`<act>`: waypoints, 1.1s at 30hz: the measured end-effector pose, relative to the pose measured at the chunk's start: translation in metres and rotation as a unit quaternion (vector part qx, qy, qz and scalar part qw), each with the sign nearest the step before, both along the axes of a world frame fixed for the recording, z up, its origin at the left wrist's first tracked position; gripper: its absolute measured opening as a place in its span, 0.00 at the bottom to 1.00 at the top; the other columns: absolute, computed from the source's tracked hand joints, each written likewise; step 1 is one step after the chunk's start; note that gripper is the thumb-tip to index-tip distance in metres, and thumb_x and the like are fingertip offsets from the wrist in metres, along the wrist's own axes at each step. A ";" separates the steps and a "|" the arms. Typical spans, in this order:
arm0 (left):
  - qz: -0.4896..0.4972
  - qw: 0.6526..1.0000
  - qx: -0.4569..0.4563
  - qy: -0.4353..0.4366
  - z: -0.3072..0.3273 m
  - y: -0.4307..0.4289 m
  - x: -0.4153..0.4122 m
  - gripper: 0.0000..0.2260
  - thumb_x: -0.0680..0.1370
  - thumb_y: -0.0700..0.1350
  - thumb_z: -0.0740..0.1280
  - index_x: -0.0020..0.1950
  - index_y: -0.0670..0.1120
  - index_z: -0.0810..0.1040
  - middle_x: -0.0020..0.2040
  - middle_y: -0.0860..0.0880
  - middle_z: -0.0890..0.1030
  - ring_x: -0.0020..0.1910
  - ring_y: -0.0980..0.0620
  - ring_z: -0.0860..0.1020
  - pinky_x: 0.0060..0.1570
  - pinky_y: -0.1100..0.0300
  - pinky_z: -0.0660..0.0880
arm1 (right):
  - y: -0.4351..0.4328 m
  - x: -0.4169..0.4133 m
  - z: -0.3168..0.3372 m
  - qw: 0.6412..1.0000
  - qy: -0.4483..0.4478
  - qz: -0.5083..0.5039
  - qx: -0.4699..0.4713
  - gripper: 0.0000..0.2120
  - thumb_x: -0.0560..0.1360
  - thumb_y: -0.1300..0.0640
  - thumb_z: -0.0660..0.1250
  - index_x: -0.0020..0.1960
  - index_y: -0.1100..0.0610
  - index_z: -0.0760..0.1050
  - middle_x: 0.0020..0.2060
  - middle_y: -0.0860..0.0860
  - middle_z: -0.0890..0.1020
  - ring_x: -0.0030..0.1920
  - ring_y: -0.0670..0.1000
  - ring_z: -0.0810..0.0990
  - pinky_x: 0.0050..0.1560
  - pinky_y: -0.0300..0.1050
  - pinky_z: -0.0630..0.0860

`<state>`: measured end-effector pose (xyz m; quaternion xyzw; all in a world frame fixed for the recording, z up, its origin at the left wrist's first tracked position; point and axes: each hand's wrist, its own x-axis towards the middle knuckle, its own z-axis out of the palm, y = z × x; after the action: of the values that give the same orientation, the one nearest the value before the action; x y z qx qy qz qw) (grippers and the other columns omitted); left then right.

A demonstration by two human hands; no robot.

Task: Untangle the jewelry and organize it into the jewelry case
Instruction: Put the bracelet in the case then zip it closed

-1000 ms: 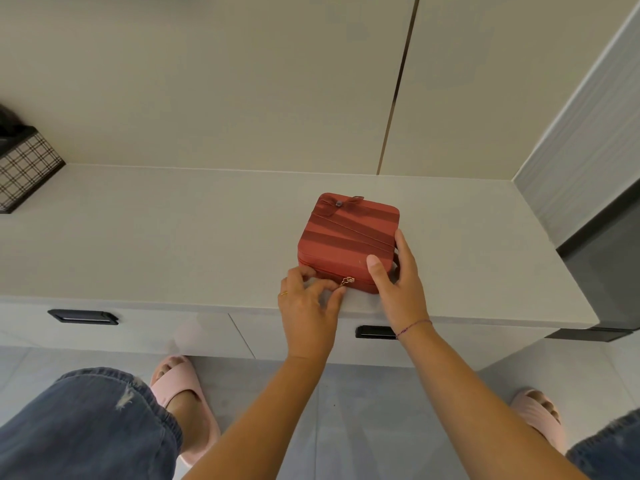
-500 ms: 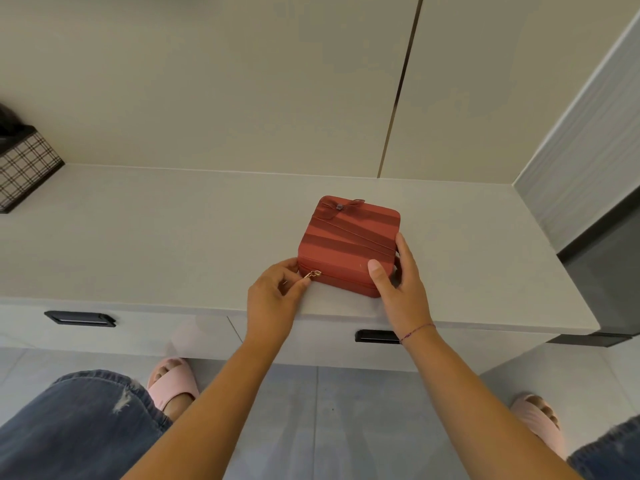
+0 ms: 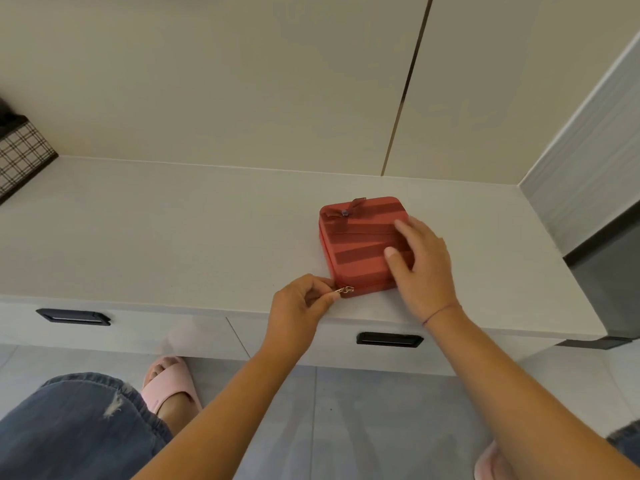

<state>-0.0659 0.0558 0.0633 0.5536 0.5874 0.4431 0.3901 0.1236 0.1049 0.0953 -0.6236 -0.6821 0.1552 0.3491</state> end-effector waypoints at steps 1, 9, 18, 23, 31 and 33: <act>-0.001 1.000 -0.004 -0.006 0.000 0.001 0.000 0.05 0.74 0.40 0.72 0.39 0.48 0.79 0.44 0.54 0.83 0.42 0.60 0.81 0.45 0.68 0.76 | -0.005 -0.011 -0.001 0.999 -0.043 0.000 0.002 0.25 0.77 0.43 0.56 0.70 0.53 0.68 0.72 0.51 0.66 0.74 0.51 0.60 0.76 0.52 0.43; -0.025 0.998 0.016 0.061 0.001 0.009 -0.010 0.04 0.73 0.43 0.73 0.41 0.45 0.80 0.40 0.51 0.82 0.38 0.59 0.77 0.39 0.69 0.74 | -0.015 -0.027 -0.016 0.973 -0.228 -0.030 0.019 0.33 0.75 0.35 0.45 0.73 0.50 0.64 0.74 0.52 0.64 0.75 0.55 0.57 0.74 0.54 0.41; 0.023 0.997 -0.001 0.068 0.005 0.032 -0.032 0.06 0.73 0.44 0.73 0.38 0.48 0.79 0.34 0.53 0.79 0.32 0.64 0.73 0.33 0.72 0.69 | -0.014 -0.026 -0.019 0.975 -0.216 -0.028 0.035 0.31 0.76 0.36 0.47 0.73 0.50 0.65 0.73 0.51 0.65 0.74 0.54 0.59 0.74 0.50 0.40; 0.044 0.998 -0.004 0.049 0.008 0.061 -0.039 0.05 0.73 0.44 0.73 0.38 0.47 0.80 0.34 0.52 0.79 0.30 0.63 0.72 0.32 0.73 0.67 | -0.014 -0.026 -0.019 0.978 -0.203 -0.023 0.047 0.30 0.76 0.37 0.48 0.72 0.50 0.66 0.72 0.51 0.66 0.73 0.54 0.60 0.74 0.49 0.41; 0.035 0.997 0.003 0.063 0.015 0.113 -0.052 0.06 0.72 0.42 0.74 0.37 0.48 0.79 0.37 0.46 0.82 0.31 0.61 0.73 0.33 0.72 0.68 | -0.013 -0.025 -0.023 0.984 -0.159 -0.018 0.075 0.28 0.77 0.40 0.50 0.70 0.51 0.69 0.71 0.51 0.69 0.71 0.53 0.63 0.74 0.50 0.43; 0.028 0.998 0.004 0.060 0.014 0.118 -0.053 0.05 0.72 0.42 0.74 0.37 0.47 0.79 0.36 0.47 0.83 0.30 0.63 0.74 0.33 0.73 0.68 | -0.011 -0.025 -0.024 0.985 -0.145 -0.015 0.087 0.26 0.77 0.41 0.51 0.70 0.51 0.70 0.70 0.51 0.70 0.70 0.52 0.63 0.74 0.52 0.44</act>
<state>-0.1192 0.1743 0.0775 0.5642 0.6233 0.4220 0.3393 0.0989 0.0936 0.0711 -0.6169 -0.7269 -0.0020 0.3018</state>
